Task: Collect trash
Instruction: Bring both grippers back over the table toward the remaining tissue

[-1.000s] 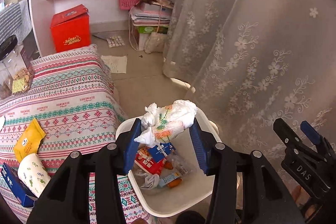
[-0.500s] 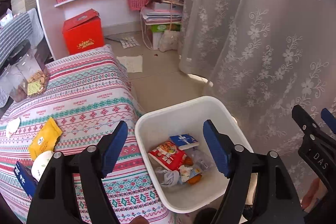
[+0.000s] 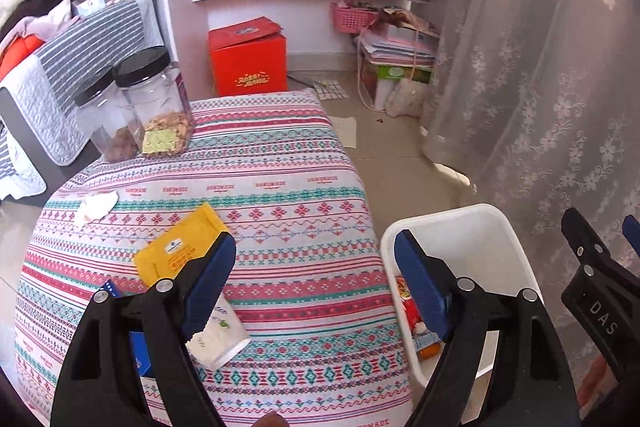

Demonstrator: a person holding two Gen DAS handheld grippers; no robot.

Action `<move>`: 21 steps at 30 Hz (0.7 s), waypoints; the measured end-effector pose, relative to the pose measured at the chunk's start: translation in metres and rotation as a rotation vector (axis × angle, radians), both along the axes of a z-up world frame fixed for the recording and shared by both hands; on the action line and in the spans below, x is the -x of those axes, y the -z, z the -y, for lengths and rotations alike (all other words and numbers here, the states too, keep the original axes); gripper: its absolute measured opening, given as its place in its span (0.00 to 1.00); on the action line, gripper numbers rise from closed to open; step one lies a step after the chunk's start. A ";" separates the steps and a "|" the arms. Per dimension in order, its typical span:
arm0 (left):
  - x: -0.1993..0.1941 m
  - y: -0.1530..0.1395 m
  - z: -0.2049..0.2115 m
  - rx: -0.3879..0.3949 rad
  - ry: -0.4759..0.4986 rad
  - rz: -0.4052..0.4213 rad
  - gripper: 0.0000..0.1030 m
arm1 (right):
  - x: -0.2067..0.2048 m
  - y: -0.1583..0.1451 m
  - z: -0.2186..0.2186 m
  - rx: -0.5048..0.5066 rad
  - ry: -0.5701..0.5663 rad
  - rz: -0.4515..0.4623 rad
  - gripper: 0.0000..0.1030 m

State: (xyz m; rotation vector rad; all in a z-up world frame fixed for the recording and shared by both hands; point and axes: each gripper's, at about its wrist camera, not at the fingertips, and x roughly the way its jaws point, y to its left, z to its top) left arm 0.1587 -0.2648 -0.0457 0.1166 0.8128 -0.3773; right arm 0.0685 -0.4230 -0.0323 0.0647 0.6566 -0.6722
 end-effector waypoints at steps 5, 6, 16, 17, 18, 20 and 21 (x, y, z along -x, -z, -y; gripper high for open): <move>-0.013 -0.002 -0.036 0.014 -0.066 -0.016 0.77 | -0.021 0.000 -0.029 -0.008 -0.053 -0.005 0.93; -0.015 -0.002 -0.044 0.015 -0.081 -0.016 0.77 | -0.025 -0.001 -0.034 -0.010 -0.063 -0.005 0.93; -0.034 0.008 -0.129 0.016 -0.238 -0.048 0.79 | -0.064 0.005 -0.111 0.016 -0.209 -0.028 0.93; -0.036 0.009 -0.138 0.020 -0.255 -0.052 0.79 | -0.068 0.006 -0.120 0.019 -0.225 -0.031 0.93; -0.037 0.009 -0.146 0.022 -0.270 -0.053 0.79 | -0.073 0.006 -0.127 0.020 -0.243 -0.034 0.93; -0.039 0.009 -0.164 0.019 -0.304 -0.052 0.79 | -0.080 0.007 -0.142 0.024 -0.272 -0.038 0.93; -0.040 0.010 -0.174 0.020 -0.322 -0.053 0.79 | -0.084 0.008 -0.150 0.023 -0.285 -0.040 0.93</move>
